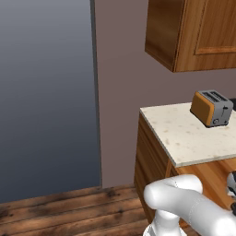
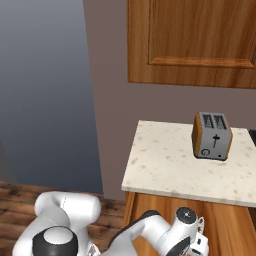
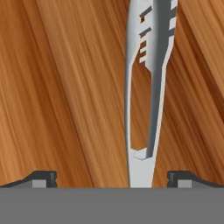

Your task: Take the tongs from the drawer on the right and place them on the dining counter next to the tray containing the kebab skewer.

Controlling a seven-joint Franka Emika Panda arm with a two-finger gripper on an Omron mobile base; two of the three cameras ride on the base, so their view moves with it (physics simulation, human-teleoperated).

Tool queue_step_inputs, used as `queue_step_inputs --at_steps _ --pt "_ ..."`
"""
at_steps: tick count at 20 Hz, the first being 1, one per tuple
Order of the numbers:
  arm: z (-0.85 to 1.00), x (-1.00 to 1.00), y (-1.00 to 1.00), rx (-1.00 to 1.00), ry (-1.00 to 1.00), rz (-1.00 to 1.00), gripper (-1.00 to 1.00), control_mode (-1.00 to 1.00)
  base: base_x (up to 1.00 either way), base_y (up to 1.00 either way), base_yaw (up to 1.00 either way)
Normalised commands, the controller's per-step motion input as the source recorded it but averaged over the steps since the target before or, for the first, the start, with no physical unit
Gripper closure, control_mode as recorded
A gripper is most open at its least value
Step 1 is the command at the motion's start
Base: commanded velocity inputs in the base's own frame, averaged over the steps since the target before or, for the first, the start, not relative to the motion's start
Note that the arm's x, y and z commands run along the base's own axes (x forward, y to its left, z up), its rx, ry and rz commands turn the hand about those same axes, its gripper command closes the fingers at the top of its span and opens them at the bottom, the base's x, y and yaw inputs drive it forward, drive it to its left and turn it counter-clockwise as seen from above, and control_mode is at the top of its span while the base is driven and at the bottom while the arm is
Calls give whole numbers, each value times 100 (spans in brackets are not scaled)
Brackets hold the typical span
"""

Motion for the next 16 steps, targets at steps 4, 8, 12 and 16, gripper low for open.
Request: queue_step_inputs --at_steps 4,8,12,16 --pt "-4 11 -6 0 0 0 -100 -100 0 0 0" --pt "-6 13 -8 0 0 0 -100 -100 0 0 0" --pt "-14 14 -11 0 0 0 -100 -100 0 0 0" --pt "-21 15 -12 0 0 0 -100 -100 0 0 0"
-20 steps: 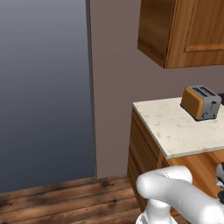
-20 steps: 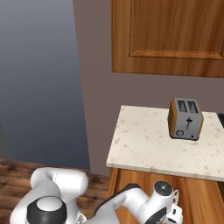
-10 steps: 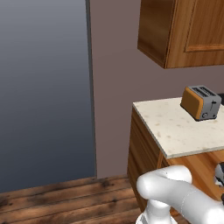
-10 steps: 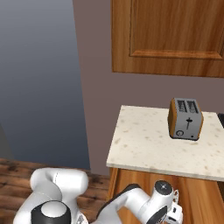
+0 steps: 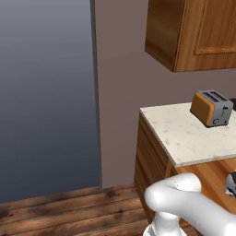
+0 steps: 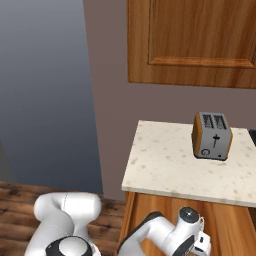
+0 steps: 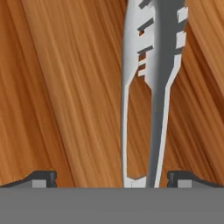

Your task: Take the tongs from the drawer on the right and place them on the dining counter next to the tray containing the kebab skewer.

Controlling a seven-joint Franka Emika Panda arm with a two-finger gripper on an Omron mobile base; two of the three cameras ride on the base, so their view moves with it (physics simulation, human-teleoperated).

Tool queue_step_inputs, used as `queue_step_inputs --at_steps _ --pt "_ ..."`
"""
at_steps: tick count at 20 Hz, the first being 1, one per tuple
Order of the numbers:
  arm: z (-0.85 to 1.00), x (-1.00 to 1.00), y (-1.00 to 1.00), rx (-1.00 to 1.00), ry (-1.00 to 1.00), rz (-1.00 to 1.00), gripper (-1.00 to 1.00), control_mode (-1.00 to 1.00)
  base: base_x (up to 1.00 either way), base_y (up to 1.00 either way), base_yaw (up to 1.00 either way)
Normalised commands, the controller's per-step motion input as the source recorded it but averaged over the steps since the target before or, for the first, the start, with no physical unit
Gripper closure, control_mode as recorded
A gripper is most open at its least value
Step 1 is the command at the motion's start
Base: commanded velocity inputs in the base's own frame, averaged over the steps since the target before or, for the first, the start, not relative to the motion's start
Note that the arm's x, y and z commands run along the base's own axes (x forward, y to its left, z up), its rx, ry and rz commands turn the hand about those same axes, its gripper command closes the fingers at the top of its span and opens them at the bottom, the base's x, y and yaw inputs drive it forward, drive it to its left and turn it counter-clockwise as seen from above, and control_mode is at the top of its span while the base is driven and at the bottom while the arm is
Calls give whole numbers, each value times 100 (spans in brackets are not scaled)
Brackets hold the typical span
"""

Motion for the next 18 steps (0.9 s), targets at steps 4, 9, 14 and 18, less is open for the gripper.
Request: queue_step_inputs --at_steps 4,9,14,18 --pt "-22 15 -12 0 0 0 -100 -100 0 0 0" --pt "-22 17 -13 0 0 0 -100 -100 0 0 0" --pt "-22 17 -12 0 0 0 -100 -100 0 0 0" --pt "-30 8 -5 0 0 0 -100 -100 0 0 0"
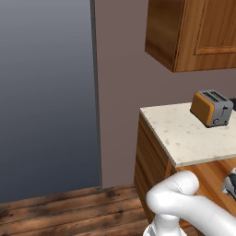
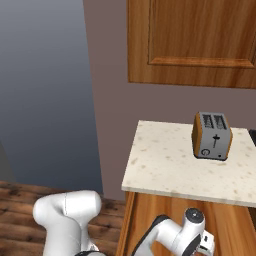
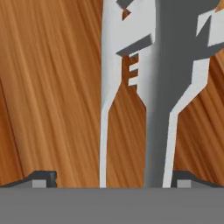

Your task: Take the tongs from the drawer on the right and place them on the dining counter next to the tray containing the kebab skewer.

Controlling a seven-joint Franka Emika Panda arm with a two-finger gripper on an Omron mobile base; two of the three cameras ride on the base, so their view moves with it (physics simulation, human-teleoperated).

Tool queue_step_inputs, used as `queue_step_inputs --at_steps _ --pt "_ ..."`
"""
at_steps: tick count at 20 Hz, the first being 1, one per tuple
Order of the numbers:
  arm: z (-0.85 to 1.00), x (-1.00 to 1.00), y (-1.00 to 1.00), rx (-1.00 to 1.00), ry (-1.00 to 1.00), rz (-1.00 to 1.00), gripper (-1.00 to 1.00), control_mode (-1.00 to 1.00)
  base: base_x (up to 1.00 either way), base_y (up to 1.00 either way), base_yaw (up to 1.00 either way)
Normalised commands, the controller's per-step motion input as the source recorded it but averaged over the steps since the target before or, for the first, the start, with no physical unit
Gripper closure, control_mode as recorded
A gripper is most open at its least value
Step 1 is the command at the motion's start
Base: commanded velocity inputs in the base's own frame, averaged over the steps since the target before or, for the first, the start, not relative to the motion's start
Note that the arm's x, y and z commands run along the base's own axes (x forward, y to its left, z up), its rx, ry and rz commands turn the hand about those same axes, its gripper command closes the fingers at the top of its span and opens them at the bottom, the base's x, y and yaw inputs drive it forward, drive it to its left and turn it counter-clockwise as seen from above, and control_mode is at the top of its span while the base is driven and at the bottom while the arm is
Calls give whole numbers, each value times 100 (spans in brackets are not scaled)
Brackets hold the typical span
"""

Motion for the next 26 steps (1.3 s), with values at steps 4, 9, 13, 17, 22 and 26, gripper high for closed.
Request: queue_step_inputs --at_steps 4,9,13,17,22,26 --pt "-33 1 0 0 0 0 100 -100 0 0 0" --pt "-25 0 0 0 0 0 100 -100 0 0 0" --pt "-8 0 0 0 1 0 100 -100 0 0 0" --pt "0 -6 0 0 0 0 100 -100 0 0 0" --pt "6 -11 0 0 -1 3 100 -100 0 0 0" --pt "27 -11 0 0 -3 3 100 -100 0 0 0"
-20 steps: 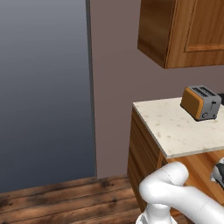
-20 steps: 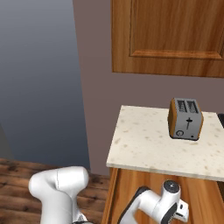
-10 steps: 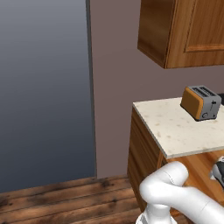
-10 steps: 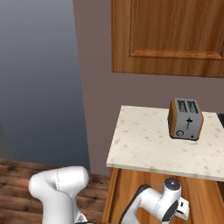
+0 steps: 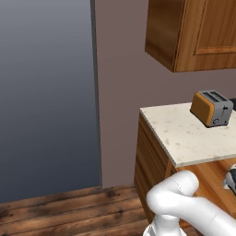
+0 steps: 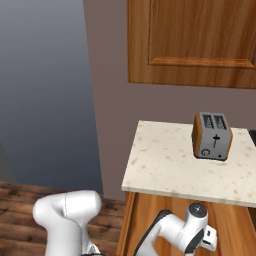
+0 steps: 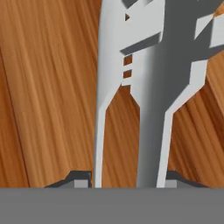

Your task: Take the tongs from the drawer on the right and place them on the dining counter next to the tray containing the kebab skewer.

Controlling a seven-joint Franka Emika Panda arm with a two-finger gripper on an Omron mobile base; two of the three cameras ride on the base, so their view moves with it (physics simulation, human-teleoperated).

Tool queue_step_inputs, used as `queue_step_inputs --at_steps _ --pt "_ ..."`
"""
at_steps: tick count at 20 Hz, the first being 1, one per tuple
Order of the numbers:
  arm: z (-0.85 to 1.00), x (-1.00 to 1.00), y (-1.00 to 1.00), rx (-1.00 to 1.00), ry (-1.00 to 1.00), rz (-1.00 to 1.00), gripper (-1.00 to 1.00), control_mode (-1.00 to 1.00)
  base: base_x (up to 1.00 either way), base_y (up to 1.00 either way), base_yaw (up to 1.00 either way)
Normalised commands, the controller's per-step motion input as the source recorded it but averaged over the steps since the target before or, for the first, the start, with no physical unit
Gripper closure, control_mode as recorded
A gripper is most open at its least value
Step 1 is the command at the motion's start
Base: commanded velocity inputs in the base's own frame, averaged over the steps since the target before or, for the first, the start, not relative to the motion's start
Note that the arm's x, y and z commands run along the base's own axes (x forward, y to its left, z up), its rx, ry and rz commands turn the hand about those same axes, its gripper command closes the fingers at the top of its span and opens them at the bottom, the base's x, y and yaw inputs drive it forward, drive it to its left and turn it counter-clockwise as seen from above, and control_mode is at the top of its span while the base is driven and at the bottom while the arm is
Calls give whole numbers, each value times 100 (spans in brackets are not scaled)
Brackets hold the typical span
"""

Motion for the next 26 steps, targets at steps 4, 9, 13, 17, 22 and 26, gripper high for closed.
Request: queue_step_inputs --at_steps 4,9,13,17,22,26 --pt "48 -11 0 0 -2 2 100 -100 0 0 0" --pt "55 -35 0 0 0 1 100 -100 0 0 0" --pt "56 -49 0 0 5 0 100 -100 0 0 0" --pt "62 -47 0 0 3 1 100 -100 0 0 0" --pt "72 -25 0 0 0 4 100 -100 0 0 0" --pt "75 -13 0 0 0 7 100 -100 0 0 0"
